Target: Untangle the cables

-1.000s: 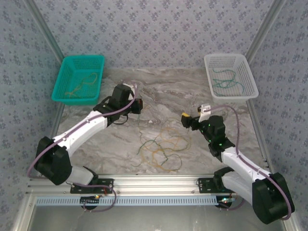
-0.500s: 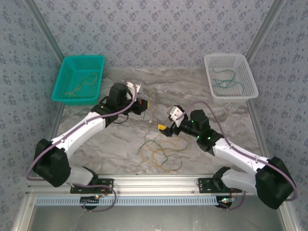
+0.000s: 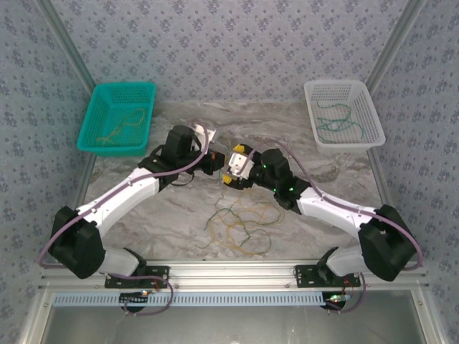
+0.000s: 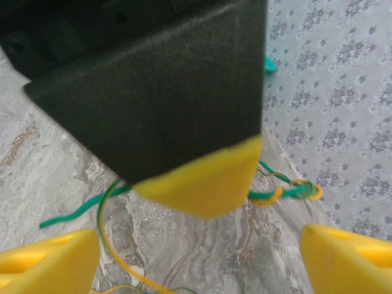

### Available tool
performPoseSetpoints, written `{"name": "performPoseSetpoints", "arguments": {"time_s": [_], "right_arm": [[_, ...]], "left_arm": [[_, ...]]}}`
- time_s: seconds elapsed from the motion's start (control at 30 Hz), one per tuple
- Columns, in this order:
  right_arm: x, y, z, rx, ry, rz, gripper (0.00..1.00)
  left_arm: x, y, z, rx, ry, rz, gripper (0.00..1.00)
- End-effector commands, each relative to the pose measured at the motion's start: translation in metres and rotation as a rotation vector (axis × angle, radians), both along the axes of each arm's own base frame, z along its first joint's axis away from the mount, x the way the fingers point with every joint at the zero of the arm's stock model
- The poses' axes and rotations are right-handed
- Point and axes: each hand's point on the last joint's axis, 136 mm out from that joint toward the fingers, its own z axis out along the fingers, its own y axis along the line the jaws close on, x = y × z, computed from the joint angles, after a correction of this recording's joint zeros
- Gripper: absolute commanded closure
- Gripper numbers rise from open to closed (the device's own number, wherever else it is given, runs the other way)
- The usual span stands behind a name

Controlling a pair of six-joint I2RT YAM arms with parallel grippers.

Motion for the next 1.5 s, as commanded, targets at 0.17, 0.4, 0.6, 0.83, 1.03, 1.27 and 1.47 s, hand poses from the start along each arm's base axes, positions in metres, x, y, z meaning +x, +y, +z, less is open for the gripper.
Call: {"name": "performPoseSetpoints", "arguments": {"time_s": [0.17, 0.4, 0.6, 0.83, 1.03, 1.27, 1.47], "right_arm": [[0.004, 0.011, -0.005, -0.053, 0.012, 0.033, 0.67], [-0.01, 0.013, 0.002, -0.016, 0.106, 0.064, 0.83], [-0.033, 0.003, 0.021, 0.171, 0.254, 0.11, 0.36], [-0.012, -0.065, 0.078, 0.52, 0.389, -0.029, 0.19], [0.045, -0.124, 0.076, 0.715, 0.806, -0.401, 0.16], [0.039, -0.114, 0.06, 0.535, 1.083, -0.385, 0.21], [0.006, -0.074, 0.057, 0.259, 1.029, -0.218, 0.25]], "left_arm": [[-0.001, 0.008, 0.019, -0.01, -0.083, 0.03, 1.0], [0.007, 0.021, 0.02, -0.031, -0.12, 0.102, 1.0], [0.006, 0.024, 0.02, -0.028, -0.177, 0.081, 1.0], [-0.012, 0.013, 0.006, 0.09, -0.317, -0.046, 1.0], [-0.033, -0.008, -0.003, 0.316, -0.599, -0.112, 1.0], [-0.045, -0.017, -0.016, 0.452, -0.8, -0.196, 1.0], [-0.051, -0.022, -0.022, 0.518, -0.836, -0.251, 1.0]]}}
